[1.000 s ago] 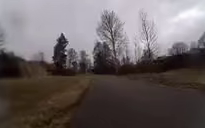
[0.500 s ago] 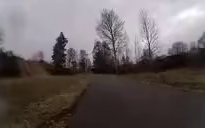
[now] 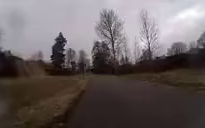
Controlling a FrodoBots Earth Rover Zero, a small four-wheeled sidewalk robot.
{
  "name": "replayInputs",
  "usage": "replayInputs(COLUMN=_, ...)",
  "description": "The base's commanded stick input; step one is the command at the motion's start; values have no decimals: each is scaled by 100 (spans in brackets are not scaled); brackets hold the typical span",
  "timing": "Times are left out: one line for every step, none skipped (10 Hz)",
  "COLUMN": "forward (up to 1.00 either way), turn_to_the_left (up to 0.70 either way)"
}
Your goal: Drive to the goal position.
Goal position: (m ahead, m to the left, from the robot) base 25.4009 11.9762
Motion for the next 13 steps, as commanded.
replayInputs(forward=70, turn_to_the_left=0)
replayInputs(forward=70, turn_to_the_left=0)
replayInputs(forward=70, turn_to_the_left=0)
replayInputs(forward=70, turn_to_the_left=0)
replayInputs(forward=70, turn_to_the_left=0)
replayInputs(forward=70, turn_to_the_left=0)
replayInputs(forward=70, turn_to_the_left=0)
replayInputs(forward=70, turn_to_the_left=0)
replayInputs(forward=70, turn_to_the_left=0)
replayInputs(forward=70, turn_to_the_left=0)
replayInputs(forward=70, turn_to_the_left=0)
replayInputs(forward=69, turn_to_the_left=0)
replayInputs(forward=70, turn_to_the_left=0)
